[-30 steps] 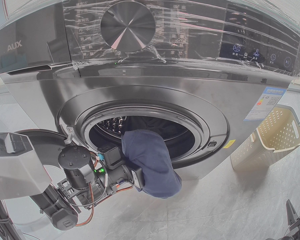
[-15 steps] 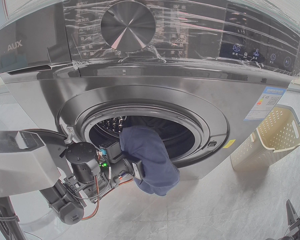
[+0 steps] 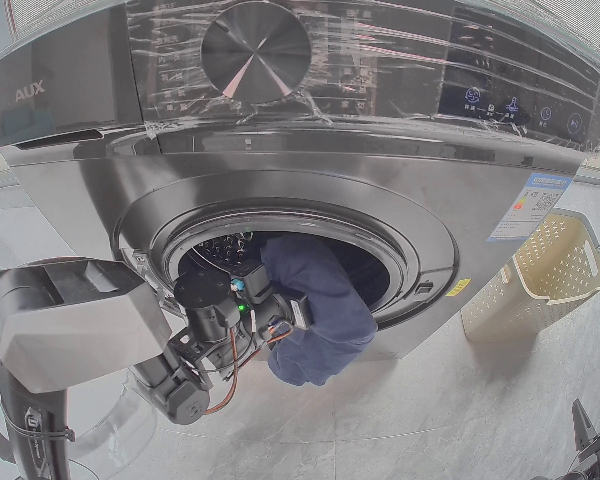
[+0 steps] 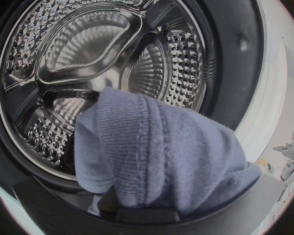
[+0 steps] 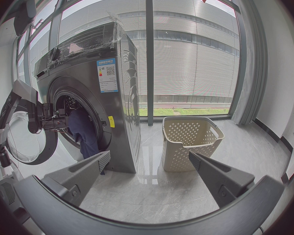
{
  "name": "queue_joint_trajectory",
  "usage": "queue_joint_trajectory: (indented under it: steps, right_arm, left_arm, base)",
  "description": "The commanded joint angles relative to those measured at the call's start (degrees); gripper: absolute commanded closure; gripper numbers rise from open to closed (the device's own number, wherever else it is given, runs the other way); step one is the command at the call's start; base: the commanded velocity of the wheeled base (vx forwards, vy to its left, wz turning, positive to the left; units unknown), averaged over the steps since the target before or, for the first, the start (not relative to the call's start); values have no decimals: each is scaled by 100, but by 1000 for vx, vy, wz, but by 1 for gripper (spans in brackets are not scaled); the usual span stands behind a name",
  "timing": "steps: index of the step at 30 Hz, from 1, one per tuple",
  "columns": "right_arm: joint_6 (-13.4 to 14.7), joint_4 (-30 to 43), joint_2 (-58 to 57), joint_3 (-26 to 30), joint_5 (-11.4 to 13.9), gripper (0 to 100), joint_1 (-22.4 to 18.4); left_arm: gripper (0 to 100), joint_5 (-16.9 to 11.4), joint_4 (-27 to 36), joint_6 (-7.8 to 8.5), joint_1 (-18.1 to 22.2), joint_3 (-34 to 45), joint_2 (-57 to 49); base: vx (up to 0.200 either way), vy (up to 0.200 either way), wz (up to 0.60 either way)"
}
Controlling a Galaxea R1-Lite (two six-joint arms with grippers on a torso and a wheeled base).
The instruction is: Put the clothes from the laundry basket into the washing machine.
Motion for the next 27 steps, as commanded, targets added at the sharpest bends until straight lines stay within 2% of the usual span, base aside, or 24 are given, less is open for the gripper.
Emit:
queue_joint_trajectory:
  steps: [1, 6, 13, 17, 23, 27]
  right_arm:
    - [-1, 0, -93, 92, 1, 0, 0]
    - [-1, 0, -93, 92, 1, 0, 0]
    - [-1, 0, -93, 92, 1, 0, 0]
    - [-1, 0, -93, 92, 1, 0, 0]
    - [-1, 0, -93, 92, 1, 0, 0]
    - [-1, 0, -93, 92, 1, 0, 0]
  left_arm:
    - [100, 58, 1, 10, 270, -1039, 891]
    - [100, 128, 27, 36, 375, -1531, 1234]
    - [100, 611, 353, 54, 446, -2454, 1471]
    - [100, 655, 572, 45, 463, -2797, 1524]
    - [100, 866, 941, 54, 577, -3738, 1743]
    - [100, 910, 1012, 80, 657, -3905, 1743]
  base:
    - [0, 0, 0]
    - [0, 0, 0]
    - [0, 0, 0]
    - [0, 0, 0]
    - [0, 0, 0]
    - [0, 0, 0]
